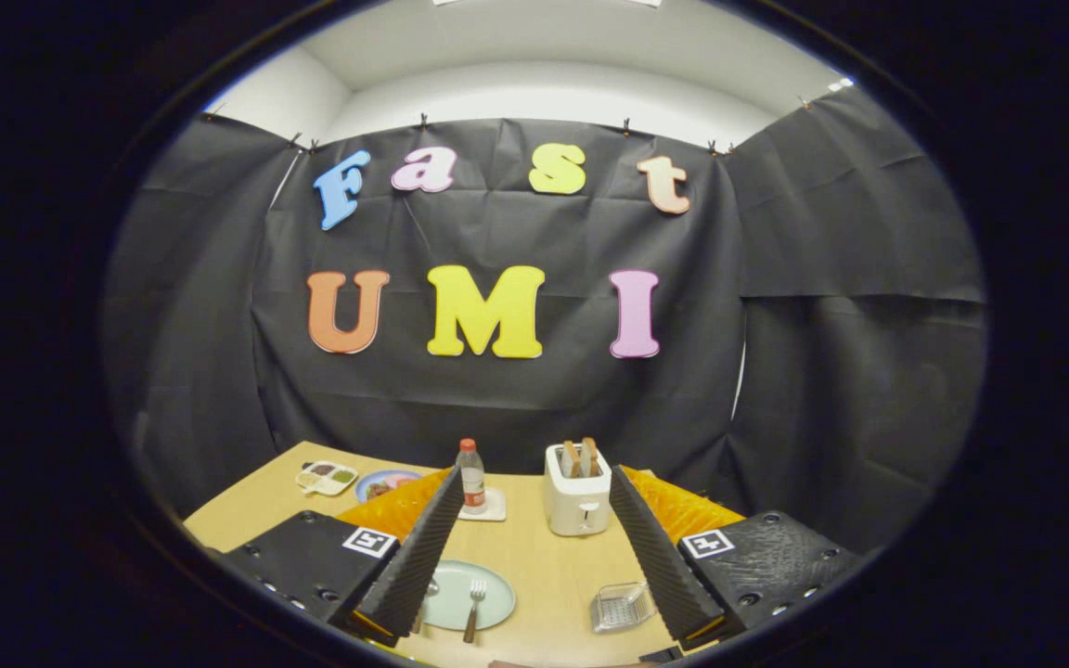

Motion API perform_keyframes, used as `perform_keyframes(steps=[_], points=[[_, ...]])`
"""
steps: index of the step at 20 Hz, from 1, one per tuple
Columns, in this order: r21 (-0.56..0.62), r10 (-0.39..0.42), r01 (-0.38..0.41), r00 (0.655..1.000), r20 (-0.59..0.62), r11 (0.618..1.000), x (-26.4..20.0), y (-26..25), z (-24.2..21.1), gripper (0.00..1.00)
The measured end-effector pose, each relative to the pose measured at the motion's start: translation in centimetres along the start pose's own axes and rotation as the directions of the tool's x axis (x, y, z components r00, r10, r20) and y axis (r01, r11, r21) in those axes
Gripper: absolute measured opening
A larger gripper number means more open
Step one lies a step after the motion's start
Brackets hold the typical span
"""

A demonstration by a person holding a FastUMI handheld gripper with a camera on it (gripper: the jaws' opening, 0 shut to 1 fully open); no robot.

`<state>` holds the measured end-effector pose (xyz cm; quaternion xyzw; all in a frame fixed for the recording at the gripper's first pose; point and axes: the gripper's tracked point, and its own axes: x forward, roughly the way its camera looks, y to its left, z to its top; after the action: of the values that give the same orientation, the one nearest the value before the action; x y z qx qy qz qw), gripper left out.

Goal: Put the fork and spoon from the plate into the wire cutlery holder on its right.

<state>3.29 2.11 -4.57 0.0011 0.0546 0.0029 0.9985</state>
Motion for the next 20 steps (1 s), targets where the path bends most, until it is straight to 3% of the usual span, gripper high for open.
perform_keyframes(steps=[4,10,17,20], points=[[-0.012,0.011,-0.012,0.999,-0.043,1.0,1.9,0.6,-2.4,0.95],[-0.08,0.036,-0.058,0.967,-0.252,0.995,5.6,1.9,-12.8,0.95],[-0.066,0.07,-0.12,0.859,-0.508,0.991,7.6,4.6,-24.3,0.93],[-0.029,0.077,-0.116,0.803,-0.59,0.993,7.7,6.1,-27.8,0.85]])
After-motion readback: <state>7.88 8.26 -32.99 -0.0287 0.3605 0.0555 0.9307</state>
